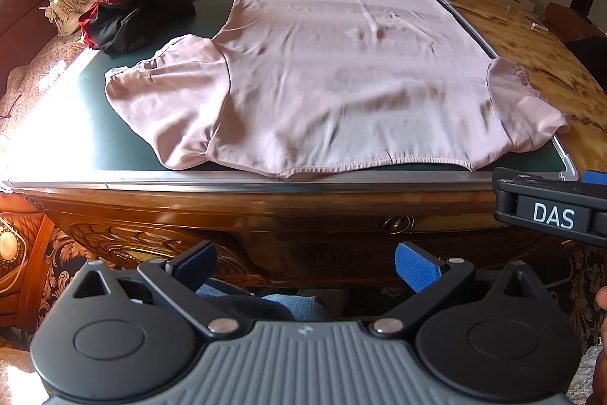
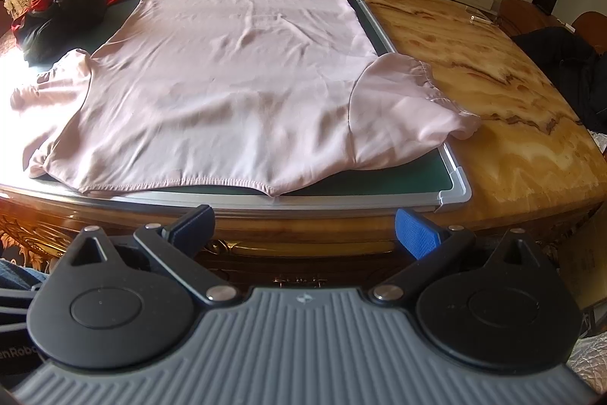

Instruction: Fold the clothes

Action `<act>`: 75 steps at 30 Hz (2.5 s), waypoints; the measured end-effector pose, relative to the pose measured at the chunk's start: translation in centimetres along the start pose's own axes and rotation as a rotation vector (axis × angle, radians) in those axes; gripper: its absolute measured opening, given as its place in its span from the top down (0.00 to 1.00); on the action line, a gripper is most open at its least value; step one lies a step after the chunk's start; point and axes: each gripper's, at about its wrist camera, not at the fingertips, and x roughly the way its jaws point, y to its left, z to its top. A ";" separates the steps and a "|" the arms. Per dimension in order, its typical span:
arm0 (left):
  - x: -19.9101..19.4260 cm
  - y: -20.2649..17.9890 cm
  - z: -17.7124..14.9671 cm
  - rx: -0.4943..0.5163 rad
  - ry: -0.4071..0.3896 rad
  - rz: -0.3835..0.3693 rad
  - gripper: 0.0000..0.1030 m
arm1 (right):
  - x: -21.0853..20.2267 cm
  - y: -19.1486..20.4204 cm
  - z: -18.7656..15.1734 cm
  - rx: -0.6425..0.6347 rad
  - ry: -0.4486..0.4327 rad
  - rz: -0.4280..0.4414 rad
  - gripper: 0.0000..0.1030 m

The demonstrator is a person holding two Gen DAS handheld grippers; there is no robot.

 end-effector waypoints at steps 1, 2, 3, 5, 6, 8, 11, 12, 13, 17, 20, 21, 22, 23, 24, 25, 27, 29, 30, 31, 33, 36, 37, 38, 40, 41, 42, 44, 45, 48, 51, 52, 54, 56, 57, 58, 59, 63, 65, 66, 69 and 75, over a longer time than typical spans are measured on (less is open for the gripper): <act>0.0 0.0 0.0 0.000 0.000 0.000 0.00 | 0.0 0.0 0.0 0.000 -0.001 0.000 0.00; 0.0 0.0 0.0 0.000 -0.001 0.001 0.00 | 0.0 0.0 0.0 -0.001 -0.002 0.000 0.00; 0.0 0.0 0.0 0.000 -0.001 0.001 0.00 | 0.0 0.0 0.0 -0.001 -0.002 0.000 0.00; 0.0 -0.1 -0.1 -0.003 -0.002 0.001 0.00 | 0.1 0.0 -0.1 0.000 -0.001 0.001 0.00; 0.0 -0.2 -0.1 -0.004 -0.004 0.000 0.00 | 0.1 0.0 -0.1 0.001 0.000 0.002 0.00; 0.0 -0.3 -0.2 -0.004 -0.005 0.000 0.00 | 0.2 0.0 -0.1 0.001 0.003 0.002 0.00; 0.0 -0.4 -0.2 -0.002 -0.007 0.001 0.00 | 0.3 0.1 -0.1 0.000 0.003 0.001 0.00; 0.0 -0.4 -0.2 -0.002 -0.007 0.002 0.00 | 0.3 0.1 -0.1 -0.001 0.003 0.001 0.00; 0.0 -0.4 -0.2 -0.003 -0.008 0.002 0.00 | 0.3 0.1 -0.1 -0.002 0.001 0.002 0.00; -0.2 -0.3 0.0 -0.005 -0.014 -0.001 0.00 | 0.4 0.2 0.0 -0.006 0.001 0.014 0.00; -0.5 0.2 0.3 -0.021 -0.020 -0.002 0.00 | 0.3 0.2 0.1 0.008 -0.005 0.055 0.00; -0.7 0.5 0.6 -0.025 -0.027 -0.002 0.00 | 0.2 0.1 0.2 0.017 -0.011 0.074 0.00; -0.9 0.9 0.9 -0.031 -0.035 -0.001 0.00 | 0.2 0.0 0.4 0.028 -0.017 0.095 0.00; -1.1 1.4 1.2 -0.041 -0.045 0.007 0.00 | 0.1 -0.1 0.6 0.040 -0.022 0.121 0.00; -1.2 2.1 1.5 -0.058 -0.050 0.017 0.00 | 0.1 -0.1 0.9 0.054 -0.028 0.154 0.00; -1.3 2.8 1.8 -0.076 -0.055 0.027 0.00 | 0.1 -0.1 1.4 0.065 -0.032 0.190 0.00; -1.4 4.2 2.4 -0.114 -0.064 0.046 0.00 | 0.2 0.6 2.6 0.067 -0.038 0.276 0.00; -1.2 6.1 2.8 -0.158 -0.066 0.065 0.00 | 0.2 2.0 4.0 0.038 -0.046 0.357 0.00; -1.1 7.1 2.9 -0.178 -0.068 0.075 0.00 | 0.3 3.1 4.7 0.009 -0.058 0.394 0.00; -0.9 8.0 3.0 -0.195 -0.071 0.084 0.00 | 0.3 4.3 5.4 -0.021 -0.067 0.424 0.00; -0.6 9.7 3.0 -0.224 -0.074 0.105 0.00 | 0.6 7.3 6.7 -0.090 -0.072 0.461 0.00; -0.2 12.5 2.7 -0.280 -0.071 0.138 0.00 | 1.3 12.9 8.7 -0.214 -0.071 0.559 0.00; -0.2 13.4 2.5 -0.311 -0.075 0.151 0.00 | 1.7 14.7 9.3 -0.247 -0.065 0.601 0.00; -0.4 14.4 2.2 -0.347 -0.085 0.160 0.00 | 2.2 16.4 9.9 -0.269 -0.062 0.646 0.00; -0.4 16.1 1.8 -0.380 -0.091 0.166 0.00 | 3.3 20.4 11.2 -0.310 -0.029 0.683 0.00; -0.2 16.7 1.6 -0.382 -0.080 0.172 0.00 | 3.8 22.5 11.8 -0.328 -0.015 0.694 0.00; 0.1 17.3 1.5 -0.384 -0.066 0.179 0.00 | 4.2 24.4 12.3 -0.345 -0.013 0.705 0.00; 0.7 18.7 1.0 -0.401 -0.043 0.195 0.00 | 4.8 28.4 13.1 -0.404 -0.012 0.682 0.00; 1.1 19.4 0.7 -0.415 -0.033 0.201 0.00 | 5.1 30.3 13.4 -0.437 -0.014 0.667 0.00; 2.0 21.1 0.0 -0.445 -0.006 0.214 0.00 | 6.7 34.8 13.7 -0.500 -0.022 0.631 0.00; 2.8 22.1 -0.3 -0.460 0.014 0.217 0.00 | 8.4 38.4 14.0 -0.560 -0.014 0.604 0.00; 3.1 22.4 -0.3 -0.462 0.020 0.219 0.00 | 9.1 39.6 13.9 -0.589 -0.017 0.587 0.00; 3.5 22.7 -0.3 -0.470 0.028 0.216 0.00 | 9.6 41.6 13.9 -0.641 -0.009 0.566 0.01; 4.0 23.0 -0.3 -0.479 0.038 0.209 0.00 | 10.0 43.1 13.8 -0.679 0.007 0.550 0.01; 4.3 22.9 -0.3 -0.481 0.043 0.205 0.00 | 10.3 43.7 13.8 -0.695 0.014 0.541 0.02; 4.5 22.8 -0.2 -0.480 0.047 0.203 0.00 | 10.5 44.3 13.8 -0.711 0.018 0.531 0.02; 4.7 22.9 -0.2 -0.480 0.048 0.201 0.00 | 10.7 44.6 13.8 -0.723 0.024 0.519 0.07; 5.2 22.9 0.0 -0.482 0.049 0.189 0.00 | 12.0 45.4 14.2 -0.755 0.080 0.478 0.37; 5.4 22.9 0.0 -0.484 0.051 0.183 0.00 | 12.5 45.4 14.4 -0.764 0.103 0.481 0.44; 5.5 22.9 0.0 -0.484 0.052 0.182 0.00 | 12.6 45.2 14.5 -0.761 0.111 0.481 0.55; 5.7 22.7 0.2 -0.479 0.051 0.181 0.00 | 13.0 44.6 14.9 -0.751 0.131 0.483 0.80; 6.8 21.8 1.2 -0.434 0.009 0.093 0.00 | 12.2 41.1 17.4 -0.663 0.119 0.523 0.91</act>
